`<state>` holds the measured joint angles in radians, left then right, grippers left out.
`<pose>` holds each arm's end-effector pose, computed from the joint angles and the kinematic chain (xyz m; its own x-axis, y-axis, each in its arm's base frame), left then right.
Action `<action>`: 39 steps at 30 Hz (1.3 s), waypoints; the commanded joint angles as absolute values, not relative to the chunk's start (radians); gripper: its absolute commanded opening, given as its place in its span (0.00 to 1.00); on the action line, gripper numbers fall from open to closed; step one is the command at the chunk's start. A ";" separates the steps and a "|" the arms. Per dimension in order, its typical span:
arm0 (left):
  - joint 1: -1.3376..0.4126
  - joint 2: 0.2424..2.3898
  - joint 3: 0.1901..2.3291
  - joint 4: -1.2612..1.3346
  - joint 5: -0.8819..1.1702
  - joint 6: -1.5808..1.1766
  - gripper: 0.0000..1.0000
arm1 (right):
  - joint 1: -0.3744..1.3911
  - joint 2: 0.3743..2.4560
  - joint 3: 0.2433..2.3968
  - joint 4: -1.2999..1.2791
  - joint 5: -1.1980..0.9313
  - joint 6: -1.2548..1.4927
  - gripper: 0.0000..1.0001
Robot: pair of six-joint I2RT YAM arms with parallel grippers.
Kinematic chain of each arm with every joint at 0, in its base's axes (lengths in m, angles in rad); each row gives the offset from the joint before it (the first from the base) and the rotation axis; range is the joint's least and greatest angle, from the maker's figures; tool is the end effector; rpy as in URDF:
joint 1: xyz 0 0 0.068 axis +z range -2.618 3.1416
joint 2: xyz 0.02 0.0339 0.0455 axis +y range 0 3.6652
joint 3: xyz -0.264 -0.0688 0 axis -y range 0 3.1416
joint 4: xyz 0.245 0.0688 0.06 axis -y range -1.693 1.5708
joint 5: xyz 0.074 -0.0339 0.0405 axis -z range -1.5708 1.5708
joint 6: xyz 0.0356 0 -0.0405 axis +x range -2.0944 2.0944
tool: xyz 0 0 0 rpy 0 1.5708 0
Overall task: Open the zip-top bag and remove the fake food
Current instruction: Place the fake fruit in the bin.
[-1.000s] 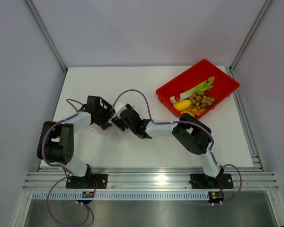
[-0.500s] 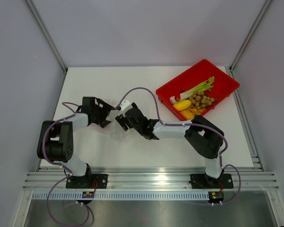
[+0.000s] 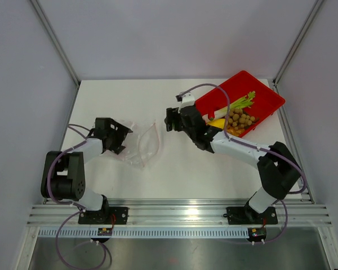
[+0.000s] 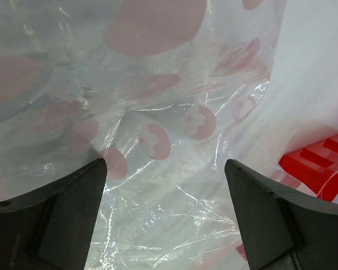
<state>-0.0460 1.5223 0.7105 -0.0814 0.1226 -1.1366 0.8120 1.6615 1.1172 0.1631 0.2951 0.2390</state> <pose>0.2874 -0.0176 0.1555 -0.4383 -0.8812 -0.1773 -0.6546 0.4481 -0.6088 0.2723 0.2722 0.2607 -0.3691 -0.0601 -0.9274 -0.4335 0.8938 0.1146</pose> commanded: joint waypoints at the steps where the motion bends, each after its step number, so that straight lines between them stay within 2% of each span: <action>1: -0.038 1.448 0.669 -0.037 0.064 -1.134 0.90 | 0.741 1.551 1.092 0.124 0.342 0.331 0.69; 9: -0.049 1.319 0.569 0.244 0.170 -1.137 0.90 | 0.545 1.483 1.055 0.038 0.400 0.451 0.70; 20: -0.186 1.000 0.509 0.275 -0.060 -0.951 0.94 | 0.385 1.537 1.066 0.006 0.474 0.495 0.67; 24: -0.201 0.945 0.448 0.368 0.024 -0.862 0.95 | 0.361 1.607 1.126 -0.116 0.512 0.526 0.63; 30: -0.202 0.893 0.413 0.400 0.060 -0.810 0.99 | 0.342 1.655 1.163 -0.158 0.563 0.532 0.63; 31: -0.202 0.891 0.414 0.397 0.061 -0.805 0.99 | 0.341 1.655 1.170 -0.163 0.568 0.535 0.66; 33: -0.202 0.891 0.414 0.396 0.067 -0.802 0.99 | 0.334 1.658 1.172 -0.178 0.572 0.546 0.87; 35: -0.202 0.896 0.419 0.394 0.074 -0.804 0.99 | 0.333 1.654 1.174 -0.184 0.577 0.552 0.98; 39: -0.204 0.916 0.425 0.417 0.120 -0.785 0.99 | 0.333 1.619 1.158 -0.183 0.571 0.555 1.00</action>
<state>-0.1993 0.9119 0.4137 0.3370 0.0700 -0.8284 0.3389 1.6585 1.1313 -0.1730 0.5331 0.5385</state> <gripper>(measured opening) 0.988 0.993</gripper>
